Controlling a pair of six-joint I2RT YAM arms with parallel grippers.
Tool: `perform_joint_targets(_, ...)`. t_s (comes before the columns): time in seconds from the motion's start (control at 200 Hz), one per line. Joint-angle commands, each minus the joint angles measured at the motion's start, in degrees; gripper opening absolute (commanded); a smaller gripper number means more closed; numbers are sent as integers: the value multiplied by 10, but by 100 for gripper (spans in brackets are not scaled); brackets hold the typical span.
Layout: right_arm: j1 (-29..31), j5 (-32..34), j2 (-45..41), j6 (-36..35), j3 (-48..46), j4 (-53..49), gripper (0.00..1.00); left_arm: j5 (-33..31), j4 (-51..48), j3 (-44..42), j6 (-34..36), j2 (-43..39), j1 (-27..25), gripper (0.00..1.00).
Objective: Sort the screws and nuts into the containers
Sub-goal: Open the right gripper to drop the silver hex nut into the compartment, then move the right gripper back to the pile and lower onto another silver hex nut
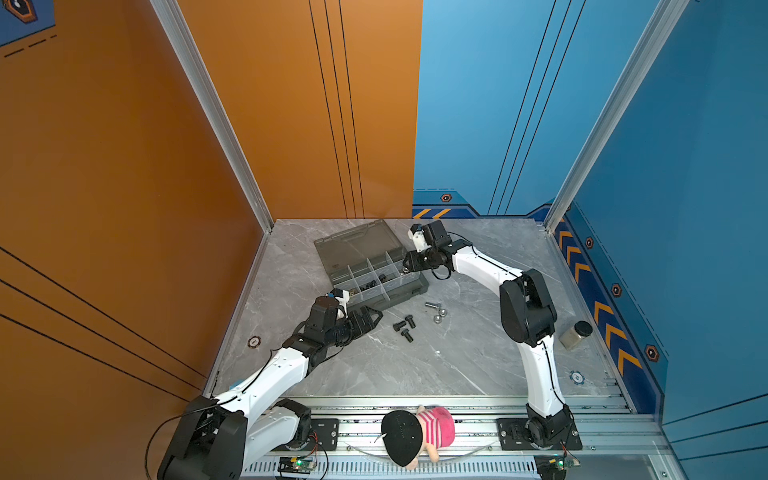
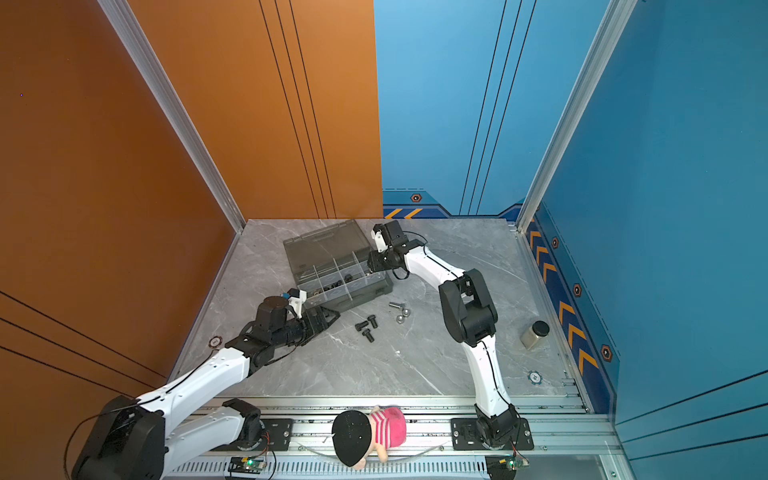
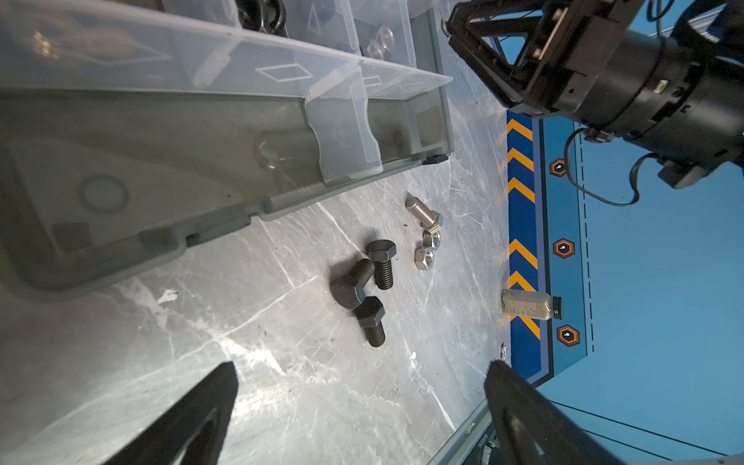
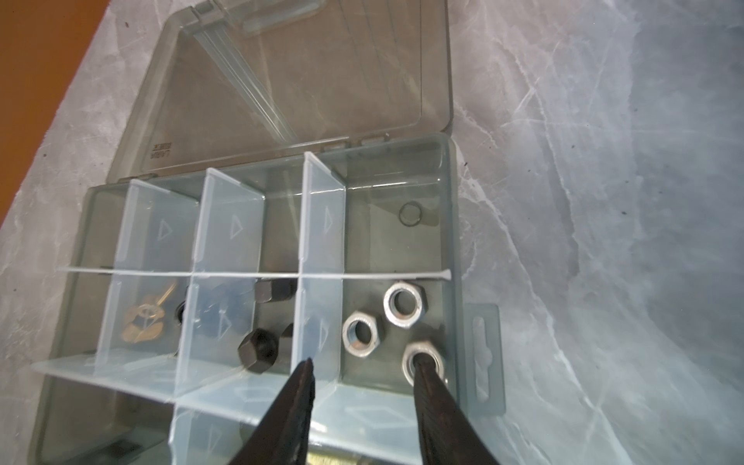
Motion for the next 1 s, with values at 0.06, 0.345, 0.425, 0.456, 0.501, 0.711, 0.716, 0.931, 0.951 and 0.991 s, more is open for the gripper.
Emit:
perform_joint_targets(0.06, -1, 22, -111, -11, -68, -44, 46, 8, -3, 16, 3, -6, -5, 98)
perform_joint_targets(0.345, -1, 79, -251, 28, -260, -54, 50, 6, -9, 20, 6, -10, -5, 98)
perform_joint_targets(0.425, 0, 80, -283, 44, -305, -53, 51, 6, 1, 16, 2, -7, -6, 98)
perform_joint_targets(0.456, 0, 82, -294, 53, -321, -53, 51, 10, 7, 15, -1, -5, -5, 98)
perform_joint_targets(0.501, -1, 84, -308, 65, -342, -52, 52, 14, 13, 15, -2, -3, -5, 98)
perform_joint_targets(0.711, 3, 108, -356, 128, -426, -35, 55, 14, 12, 18, -1, 2, -6, 98)
perform_joint_targets(0.716, 3, 109, -356, 129, -427, -34, 55, 13, 12, 18, -1, 2, -6, 98)
perform_joint_targets(0.931, 19, 138, -363, 181, -456, -26, 57, 15, 19, 16, -2, 11, -6, 98)
perform_joint_targets(0.951, 20, 139, -361, 185, -456, -26, 57, 16, 19, 16, -2, 11, -6, 98)
perform_joint_targets(0.991, 23, 137, -357, 191, -457, -23, 57, 16, 18, 16, -2, 12, -6, 98)
